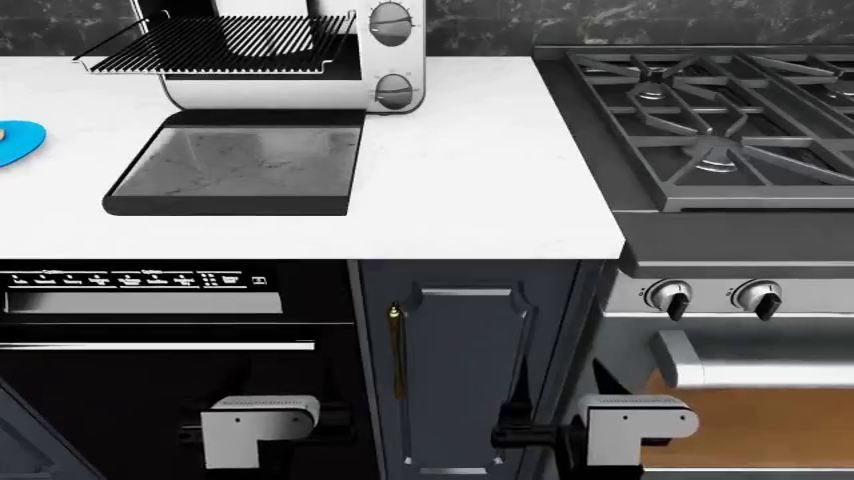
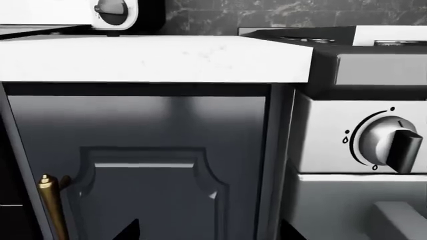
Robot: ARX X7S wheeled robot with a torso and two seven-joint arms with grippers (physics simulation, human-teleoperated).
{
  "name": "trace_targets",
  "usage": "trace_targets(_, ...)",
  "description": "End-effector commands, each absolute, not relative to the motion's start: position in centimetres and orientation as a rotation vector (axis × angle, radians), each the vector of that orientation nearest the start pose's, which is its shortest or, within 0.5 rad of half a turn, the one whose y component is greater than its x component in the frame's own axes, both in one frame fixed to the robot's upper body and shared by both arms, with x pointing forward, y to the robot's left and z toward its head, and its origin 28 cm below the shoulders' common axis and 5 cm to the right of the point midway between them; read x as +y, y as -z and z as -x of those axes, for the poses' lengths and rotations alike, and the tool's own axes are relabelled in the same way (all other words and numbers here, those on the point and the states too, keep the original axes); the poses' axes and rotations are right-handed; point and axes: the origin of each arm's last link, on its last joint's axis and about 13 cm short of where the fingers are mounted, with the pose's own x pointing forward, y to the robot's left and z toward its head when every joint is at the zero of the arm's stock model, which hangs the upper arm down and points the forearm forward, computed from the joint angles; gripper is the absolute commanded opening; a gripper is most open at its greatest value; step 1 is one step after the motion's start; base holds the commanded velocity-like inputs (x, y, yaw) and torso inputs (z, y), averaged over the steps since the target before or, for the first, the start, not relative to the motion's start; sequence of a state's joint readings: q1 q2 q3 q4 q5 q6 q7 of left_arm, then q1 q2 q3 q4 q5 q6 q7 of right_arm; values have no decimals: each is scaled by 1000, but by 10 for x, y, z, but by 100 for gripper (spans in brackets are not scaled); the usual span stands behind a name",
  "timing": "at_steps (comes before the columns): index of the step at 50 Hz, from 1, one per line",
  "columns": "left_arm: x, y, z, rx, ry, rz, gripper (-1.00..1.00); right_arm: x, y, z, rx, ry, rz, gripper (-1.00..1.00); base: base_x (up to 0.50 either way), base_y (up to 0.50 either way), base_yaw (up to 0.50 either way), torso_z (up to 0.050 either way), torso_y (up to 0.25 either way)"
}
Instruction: Place the scone on the rack of the toaster oven.
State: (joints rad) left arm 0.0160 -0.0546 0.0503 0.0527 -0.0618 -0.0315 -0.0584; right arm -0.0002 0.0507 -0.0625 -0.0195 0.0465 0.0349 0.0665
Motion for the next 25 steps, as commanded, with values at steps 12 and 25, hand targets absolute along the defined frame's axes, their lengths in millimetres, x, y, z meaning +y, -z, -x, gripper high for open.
trace_targets(12,229,-130,-215,-147,-33,33,100,-105,-117,-208,-66,54,118,100,0,0,0,0,0)
trace_targets(25,243,-162,-230,-212,-69,4,100,-109,-162,-211,-123,75,164,100,0,0,0,0,0)
